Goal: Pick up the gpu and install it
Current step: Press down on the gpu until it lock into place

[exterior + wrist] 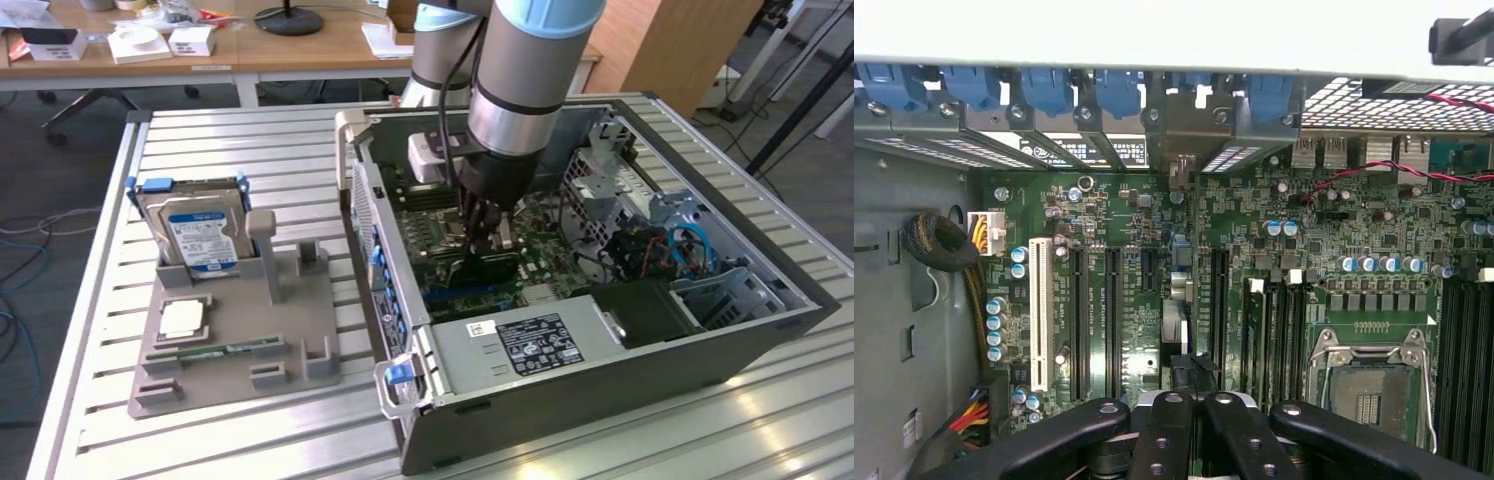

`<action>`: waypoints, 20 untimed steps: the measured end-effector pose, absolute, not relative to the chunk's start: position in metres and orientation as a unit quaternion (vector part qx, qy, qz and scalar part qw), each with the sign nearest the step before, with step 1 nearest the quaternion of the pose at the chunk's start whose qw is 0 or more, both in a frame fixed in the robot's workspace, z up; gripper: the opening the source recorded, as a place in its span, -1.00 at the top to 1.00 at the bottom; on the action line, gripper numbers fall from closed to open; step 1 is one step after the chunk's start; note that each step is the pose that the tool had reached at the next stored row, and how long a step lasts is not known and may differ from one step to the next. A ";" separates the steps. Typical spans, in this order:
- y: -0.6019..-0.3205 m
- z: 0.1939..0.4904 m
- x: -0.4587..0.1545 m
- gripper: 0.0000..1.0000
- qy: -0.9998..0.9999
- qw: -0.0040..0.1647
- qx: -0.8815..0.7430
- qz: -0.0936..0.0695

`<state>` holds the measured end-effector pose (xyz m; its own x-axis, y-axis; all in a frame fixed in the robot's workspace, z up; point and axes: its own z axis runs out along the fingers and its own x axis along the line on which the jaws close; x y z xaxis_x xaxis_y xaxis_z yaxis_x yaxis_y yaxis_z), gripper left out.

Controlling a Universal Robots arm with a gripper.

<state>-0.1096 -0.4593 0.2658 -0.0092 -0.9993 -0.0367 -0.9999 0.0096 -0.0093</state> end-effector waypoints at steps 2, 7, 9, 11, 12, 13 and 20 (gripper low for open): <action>-0.459 0.265 -0.110 0.80 0.710 0.016 -0.704 0.010; -0.459 0.263 -0.110 0.80 0.710 0.018 -0.704 0.010; -0.459 0.262 -0.110 0.80 0.710 0.017 -0.704 0.010; -0.459 0.262 -0.110 0.80 0.710 0.017 -0.704 0.010; -0.459 0.261 -0.110 0.80 0.710 0.017 -0.704 0.010; -0.459 0.261 -0.110 0.80 0.710 0.017 -0.704 0.010; -0.459 0.260 -0.110 0.80 0.710 0.017 -0.704 0.011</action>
